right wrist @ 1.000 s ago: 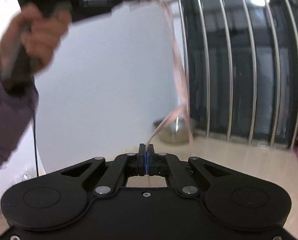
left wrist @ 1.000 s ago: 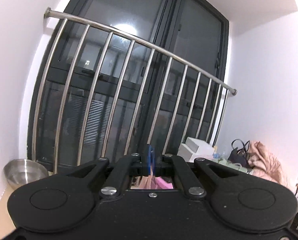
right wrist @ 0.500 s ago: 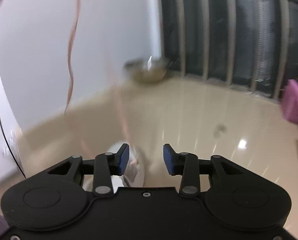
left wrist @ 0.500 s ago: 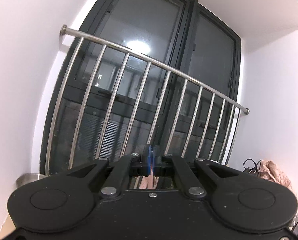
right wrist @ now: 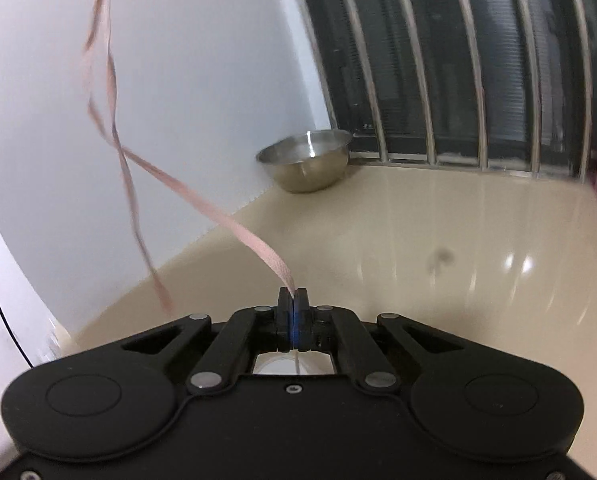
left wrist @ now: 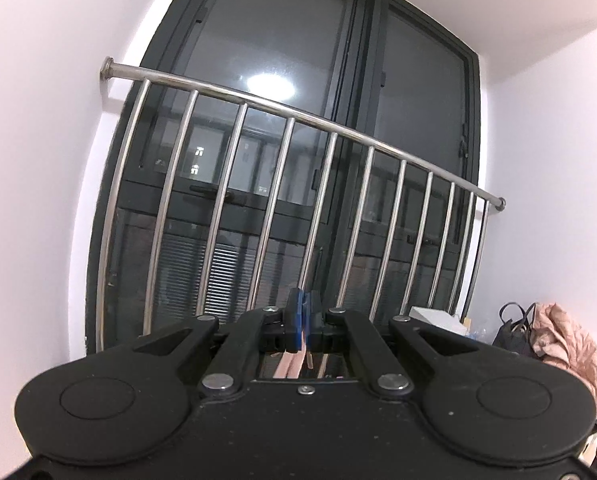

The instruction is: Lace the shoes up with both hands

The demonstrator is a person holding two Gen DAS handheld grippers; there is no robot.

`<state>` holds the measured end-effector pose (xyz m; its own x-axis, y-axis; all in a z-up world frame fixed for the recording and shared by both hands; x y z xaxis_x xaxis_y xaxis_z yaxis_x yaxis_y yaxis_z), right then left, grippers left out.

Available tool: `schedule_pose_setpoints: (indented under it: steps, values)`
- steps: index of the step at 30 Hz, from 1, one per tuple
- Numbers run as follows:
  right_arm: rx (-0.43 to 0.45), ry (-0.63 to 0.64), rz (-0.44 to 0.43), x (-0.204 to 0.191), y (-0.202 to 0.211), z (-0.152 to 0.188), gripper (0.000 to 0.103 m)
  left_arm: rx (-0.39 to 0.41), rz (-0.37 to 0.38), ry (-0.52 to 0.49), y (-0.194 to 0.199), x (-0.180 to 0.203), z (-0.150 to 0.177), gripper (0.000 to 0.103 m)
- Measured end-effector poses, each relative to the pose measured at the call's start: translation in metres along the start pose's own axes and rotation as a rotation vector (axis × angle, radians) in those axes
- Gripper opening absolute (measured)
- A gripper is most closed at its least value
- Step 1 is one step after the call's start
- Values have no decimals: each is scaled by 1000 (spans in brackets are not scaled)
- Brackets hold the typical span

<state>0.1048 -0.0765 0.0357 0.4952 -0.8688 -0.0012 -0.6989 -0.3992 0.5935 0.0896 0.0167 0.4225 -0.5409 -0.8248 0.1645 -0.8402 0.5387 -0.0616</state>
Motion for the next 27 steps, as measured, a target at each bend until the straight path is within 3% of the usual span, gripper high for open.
schedule_pose_setpoints:
  steps: [2,3,5,8,10,13,16,17,18,19,23,27]
  values:
    - [27,24,23,-1,9,-5,6,5,-5,-16,-6,3,-9,1]
    - [33,33,61,-1,13,-5,17,4,-6,-25,-9,4,-13,1]
    - [93,-4,63,3,31,-12,30,-1,-12,-40,-16,7,-21,1]
    - [186,-79,-13,4,56,-22,38,-16,-14,-59,-26,12,-29,1]
    - [185,-80,-93,-11,68,-15,38,-25,-21,-71,-31,16,-30,1]
    - [174,-35,-98,-28,64,-1,42,-42,-23,-92,-35,22,-23,1]
    - [71,12,-118,-53,28,13,40,-47,-19,-86,-37,25,-18,1]
    - [34,17,-102,-60,9,18,28,-48,-18,-83,-37,26,-17,1]
    - [4,9,-73,-61,-4,20,1,-49,-20,-82,-38,27,-17,1]
    - [-25,1,-46,-62,-17,21,0,-49,-22,-82,-37,27,-18,1]
    - [61,-75,-79,-60,3,0,0,-48,-34,-104,-36,24,-25,1]
    - [87,-75,-69,-49,14,-5,0,-38,-33,-74,-41,15,-27,1]
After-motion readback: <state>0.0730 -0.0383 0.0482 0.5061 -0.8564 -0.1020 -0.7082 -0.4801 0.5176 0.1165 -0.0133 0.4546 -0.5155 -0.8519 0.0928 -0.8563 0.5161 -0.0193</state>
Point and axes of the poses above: each gripper's, at about its wrist camera, not at the fingertips, and y roughly against the way its jaws point, x to its right, z to its underside, the point moved 8 cm from there along -y, roughly the way its jaws point, and after that the axes turned 13 degrees about z, right-handed, at the moved point
